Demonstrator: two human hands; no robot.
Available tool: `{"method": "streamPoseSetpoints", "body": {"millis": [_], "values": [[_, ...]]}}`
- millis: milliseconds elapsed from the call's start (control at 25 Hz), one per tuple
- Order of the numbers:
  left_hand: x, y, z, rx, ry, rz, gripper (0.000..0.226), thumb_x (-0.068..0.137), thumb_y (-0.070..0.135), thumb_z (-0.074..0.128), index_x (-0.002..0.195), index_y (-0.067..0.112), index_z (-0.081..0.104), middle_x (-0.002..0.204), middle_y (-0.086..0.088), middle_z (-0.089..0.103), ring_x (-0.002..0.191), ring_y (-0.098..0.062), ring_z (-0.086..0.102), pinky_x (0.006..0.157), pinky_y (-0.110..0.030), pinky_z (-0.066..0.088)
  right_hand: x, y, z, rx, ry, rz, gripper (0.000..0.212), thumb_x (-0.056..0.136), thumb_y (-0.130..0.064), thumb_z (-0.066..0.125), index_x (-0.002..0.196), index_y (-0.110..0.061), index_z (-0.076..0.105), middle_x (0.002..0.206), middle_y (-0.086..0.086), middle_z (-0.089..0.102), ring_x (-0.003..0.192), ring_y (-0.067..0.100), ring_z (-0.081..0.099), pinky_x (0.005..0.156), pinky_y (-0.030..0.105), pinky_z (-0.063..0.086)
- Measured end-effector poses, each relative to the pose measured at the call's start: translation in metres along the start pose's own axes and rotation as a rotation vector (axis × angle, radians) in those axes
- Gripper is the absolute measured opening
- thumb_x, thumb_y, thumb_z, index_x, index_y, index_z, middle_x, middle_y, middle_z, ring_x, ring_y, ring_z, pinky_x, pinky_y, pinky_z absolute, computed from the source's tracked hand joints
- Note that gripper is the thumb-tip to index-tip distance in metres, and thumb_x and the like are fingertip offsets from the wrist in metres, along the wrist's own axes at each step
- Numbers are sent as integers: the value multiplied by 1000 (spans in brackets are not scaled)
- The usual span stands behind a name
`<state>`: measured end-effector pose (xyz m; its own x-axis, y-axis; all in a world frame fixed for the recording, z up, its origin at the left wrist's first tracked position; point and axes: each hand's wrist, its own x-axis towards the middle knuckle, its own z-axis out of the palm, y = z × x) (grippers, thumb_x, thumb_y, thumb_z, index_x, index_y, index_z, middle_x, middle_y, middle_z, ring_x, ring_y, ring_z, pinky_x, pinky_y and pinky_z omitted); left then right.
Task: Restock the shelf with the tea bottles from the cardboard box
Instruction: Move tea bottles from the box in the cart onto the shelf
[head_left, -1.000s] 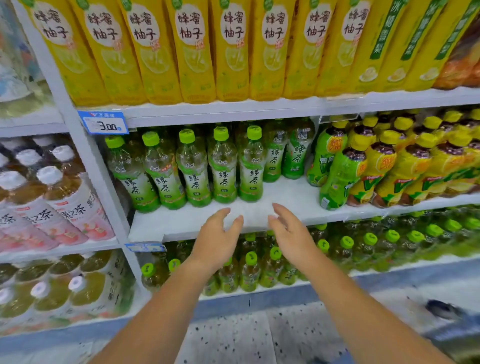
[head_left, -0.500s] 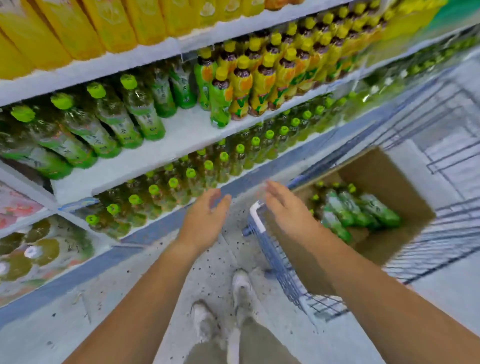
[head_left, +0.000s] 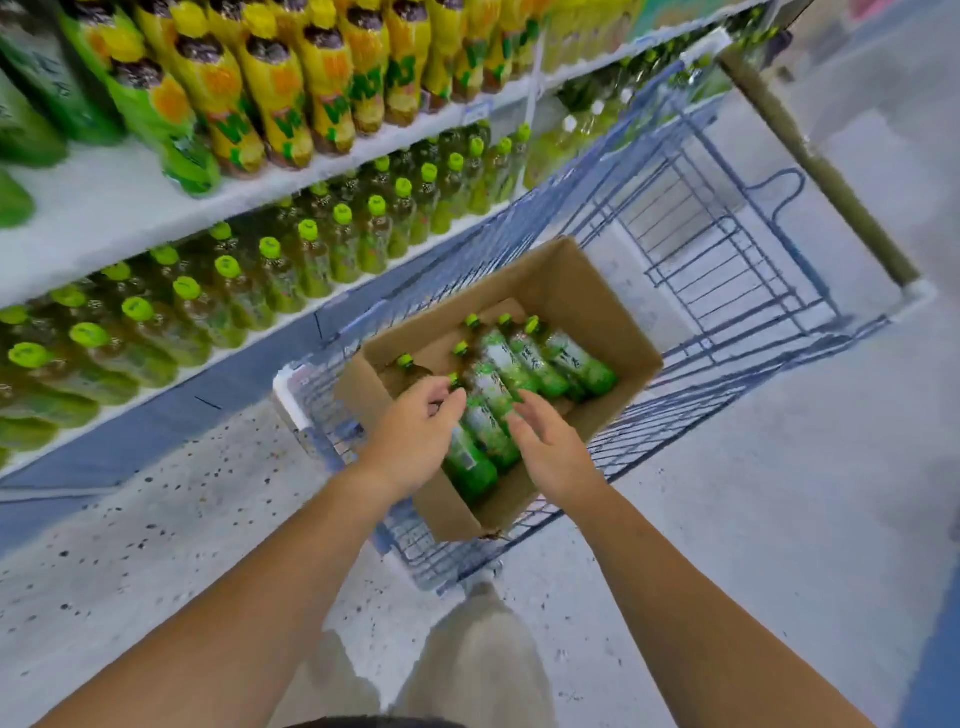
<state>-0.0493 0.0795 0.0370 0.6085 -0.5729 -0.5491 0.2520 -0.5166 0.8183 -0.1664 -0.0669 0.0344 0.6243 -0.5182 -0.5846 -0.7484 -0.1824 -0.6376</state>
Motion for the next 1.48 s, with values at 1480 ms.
{"method": "streamPoseSetpoints", "body": {"millis": [1480], "values": [[183,-121,185,-200,504,-531,72,69,13,86,119,31,36,100,11,59,95,-23,60,83,-34,47,342,165,-124,-747,-92,160,60,85,-38,73,130,-7,49,127,15,59,118,33,55,93,37,44]]}}
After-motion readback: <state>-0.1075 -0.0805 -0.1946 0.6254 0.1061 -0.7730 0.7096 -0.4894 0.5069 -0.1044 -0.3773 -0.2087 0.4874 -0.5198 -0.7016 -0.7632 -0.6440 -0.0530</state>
